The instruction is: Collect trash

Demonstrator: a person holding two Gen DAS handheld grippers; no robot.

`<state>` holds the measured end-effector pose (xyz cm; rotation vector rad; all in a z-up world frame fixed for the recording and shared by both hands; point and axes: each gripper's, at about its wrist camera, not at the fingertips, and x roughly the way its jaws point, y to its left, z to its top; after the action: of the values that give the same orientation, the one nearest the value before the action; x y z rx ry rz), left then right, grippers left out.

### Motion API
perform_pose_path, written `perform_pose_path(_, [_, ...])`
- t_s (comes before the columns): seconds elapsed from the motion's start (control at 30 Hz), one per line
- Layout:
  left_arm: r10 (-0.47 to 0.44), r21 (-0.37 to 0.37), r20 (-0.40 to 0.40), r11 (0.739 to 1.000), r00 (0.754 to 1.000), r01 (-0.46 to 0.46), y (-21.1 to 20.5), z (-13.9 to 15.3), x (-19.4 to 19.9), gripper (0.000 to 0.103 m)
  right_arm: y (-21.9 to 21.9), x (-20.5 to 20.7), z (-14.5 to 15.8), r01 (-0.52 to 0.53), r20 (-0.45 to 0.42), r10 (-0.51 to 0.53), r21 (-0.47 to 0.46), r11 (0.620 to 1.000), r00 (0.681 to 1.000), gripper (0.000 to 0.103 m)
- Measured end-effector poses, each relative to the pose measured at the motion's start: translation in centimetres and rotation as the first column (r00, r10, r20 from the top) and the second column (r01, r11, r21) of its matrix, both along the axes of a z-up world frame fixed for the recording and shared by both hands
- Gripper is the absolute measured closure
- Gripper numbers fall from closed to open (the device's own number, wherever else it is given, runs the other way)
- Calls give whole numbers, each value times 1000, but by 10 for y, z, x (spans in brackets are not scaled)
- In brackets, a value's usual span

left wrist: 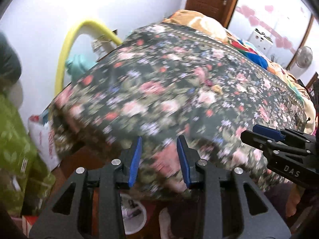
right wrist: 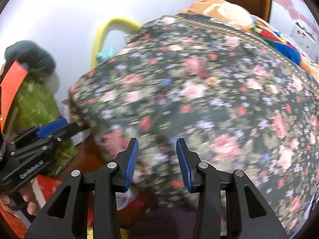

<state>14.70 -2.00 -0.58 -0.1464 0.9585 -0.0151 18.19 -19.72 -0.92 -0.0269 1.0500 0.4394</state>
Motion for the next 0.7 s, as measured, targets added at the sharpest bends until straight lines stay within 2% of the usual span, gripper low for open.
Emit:
perform_pose_path(0.03, [-7,-2,0,1000,1000,7,-9,-1,10,62,-8,7,-2,10,1,-10,-4,1000,1000,63])
perform_pose_path(0.1, [-17,-11,-4,1000,1000,17,-23,-5,26,54,-26,24,-8,53,6,-53,-9,999,999,48])
perform_pose_path(0.17, [-27,-20,-9,999,1000,27,-35,-8,42,54,-42,40,-14,92,3,-92,4,996,996,44])
perform_pose_path(0.43, [-46,-86,-38,995,998,43,-66,-37,104,54,-76,110,-55,199,-147,-177,146,969,973,44])
perform_pose_path(0.57, [-43,-63,-40,997,998,41,-74,-50,128,54,-75,130,-60,199,-114,-184,139,970,976,44])
perform_pose_path(0.7, [-19,-80,-17,997,1000,18,-70,-58,135,54,-66,151,-71,182,-132,-159,184,966,978,44])
